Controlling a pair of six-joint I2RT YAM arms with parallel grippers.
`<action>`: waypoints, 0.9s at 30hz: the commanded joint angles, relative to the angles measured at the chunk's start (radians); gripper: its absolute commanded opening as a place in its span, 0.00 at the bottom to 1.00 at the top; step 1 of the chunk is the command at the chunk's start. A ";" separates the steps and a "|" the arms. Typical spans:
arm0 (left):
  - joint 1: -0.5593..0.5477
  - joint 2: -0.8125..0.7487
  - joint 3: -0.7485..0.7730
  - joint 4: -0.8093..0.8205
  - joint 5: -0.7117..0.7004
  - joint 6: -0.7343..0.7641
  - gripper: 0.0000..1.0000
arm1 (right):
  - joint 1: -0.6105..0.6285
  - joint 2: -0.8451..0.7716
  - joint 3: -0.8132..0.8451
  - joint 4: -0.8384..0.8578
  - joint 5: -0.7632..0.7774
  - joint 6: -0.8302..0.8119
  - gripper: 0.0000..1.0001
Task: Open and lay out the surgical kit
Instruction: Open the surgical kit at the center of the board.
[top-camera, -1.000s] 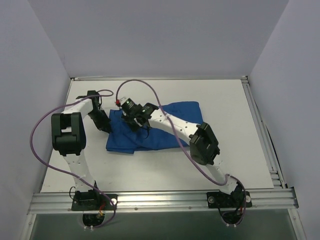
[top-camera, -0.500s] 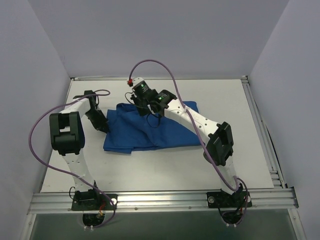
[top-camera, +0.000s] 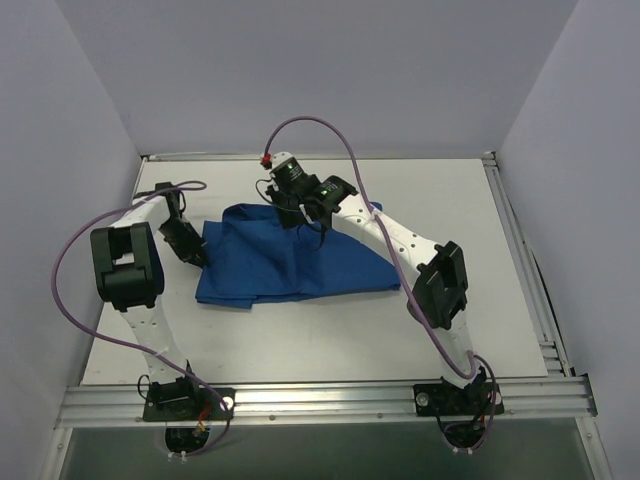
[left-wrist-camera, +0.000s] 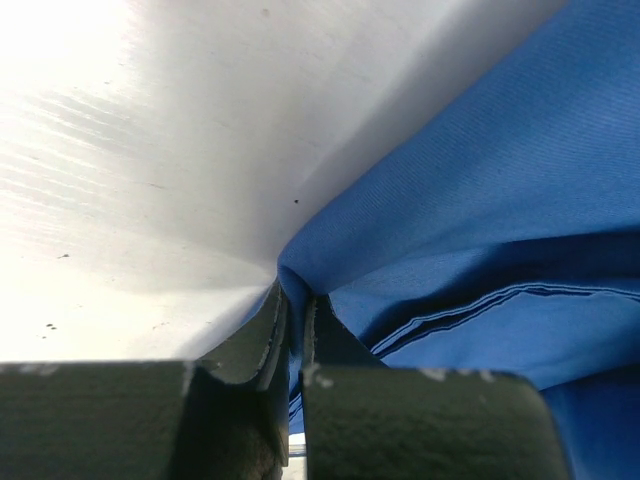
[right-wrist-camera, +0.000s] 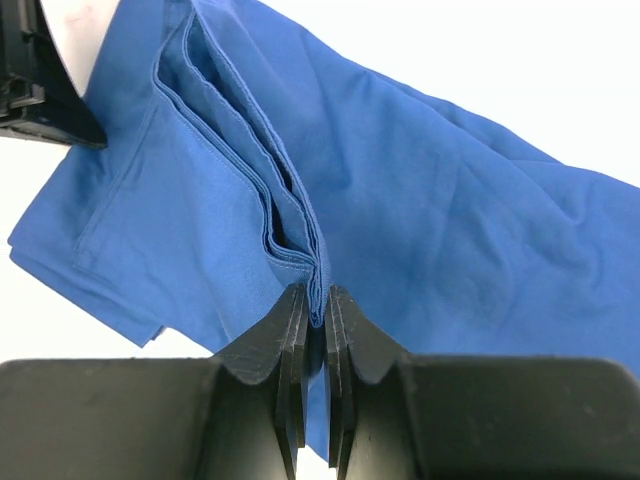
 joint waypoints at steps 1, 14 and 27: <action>0.047 0.036 0.022 -0.004 -0.161 0.026 0.02 | 0.003 0.018 0.057 0.012 -0.024 0.009 0.00; 0.047 -0.145 0.060 0.002 -0.068 0.043 0.61 | 0.003 0.039 0.083 -0.019 -0.070 0.008 0.00; 0.017 -0.038 0.291 0.179 0.352 0.017 0.64 | 0.008 0.080 0.080 -0.002 -0.204 -0.005 0.00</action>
